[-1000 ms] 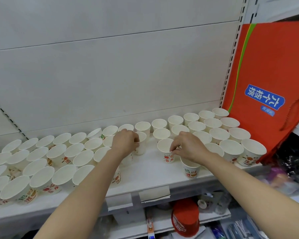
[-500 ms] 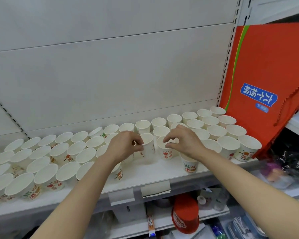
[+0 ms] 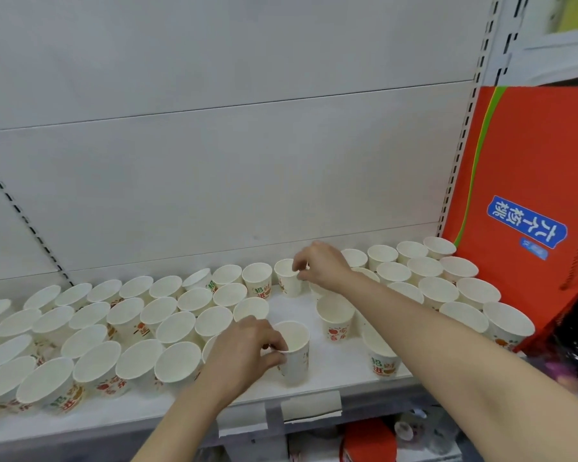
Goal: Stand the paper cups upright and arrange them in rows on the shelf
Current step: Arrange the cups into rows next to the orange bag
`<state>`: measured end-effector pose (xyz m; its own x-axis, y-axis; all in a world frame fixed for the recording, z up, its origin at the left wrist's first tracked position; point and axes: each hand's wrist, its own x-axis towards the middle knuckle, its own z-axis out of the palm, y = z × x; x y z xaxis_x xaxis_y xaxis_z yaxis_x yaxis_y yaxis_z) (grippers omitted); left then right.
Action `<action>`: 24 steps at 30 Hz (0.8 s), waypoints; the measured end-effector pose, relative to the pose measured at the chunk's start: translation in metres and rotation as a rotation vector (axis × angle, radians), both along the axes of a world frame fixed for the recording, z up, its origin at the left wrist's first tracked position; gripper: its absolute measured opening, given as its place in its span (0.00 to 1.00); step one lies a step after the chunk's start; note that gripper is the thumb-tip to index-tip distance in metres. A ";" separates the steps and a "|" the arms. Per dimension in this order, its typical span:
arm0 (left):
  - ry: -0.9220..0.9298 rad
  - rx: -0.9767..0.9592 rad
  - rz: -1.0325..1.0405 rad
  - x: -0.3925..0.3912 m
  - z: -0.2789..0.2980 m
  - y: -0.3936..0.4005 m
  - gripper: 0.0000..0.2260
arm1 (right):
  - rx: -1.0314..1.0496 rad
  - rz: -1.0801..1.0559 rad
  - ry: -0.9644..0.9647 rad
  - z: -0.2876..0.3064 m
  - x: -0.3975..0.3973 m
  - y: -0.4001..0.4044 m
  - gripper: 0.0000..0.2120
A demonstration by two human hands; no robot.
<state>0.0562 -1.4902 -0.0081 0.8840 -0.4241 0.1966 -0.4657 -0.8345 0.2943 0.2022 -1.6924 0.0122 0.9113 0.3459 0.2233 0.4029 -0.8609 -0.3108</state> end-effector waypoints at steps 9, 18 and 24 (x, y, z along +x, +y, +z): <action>-0.017 -0.085 0.014 0.001 -0.011 0.011 0.06 | -0.126 -0.031 0.035 -0.026 0.040 0.025 0.06; 0.002 -0.126 0.024 0.003 -0.011 0.013 0.05 | 0.067 -0.039 -0.026 -0.014 0.024 0.014 0.04; -0.003 -0.120 0.004 0.001 -0.002 0.008 0.03 | 0.332 -0.060 -0.098 0.028 -0.044 -0.023 0.03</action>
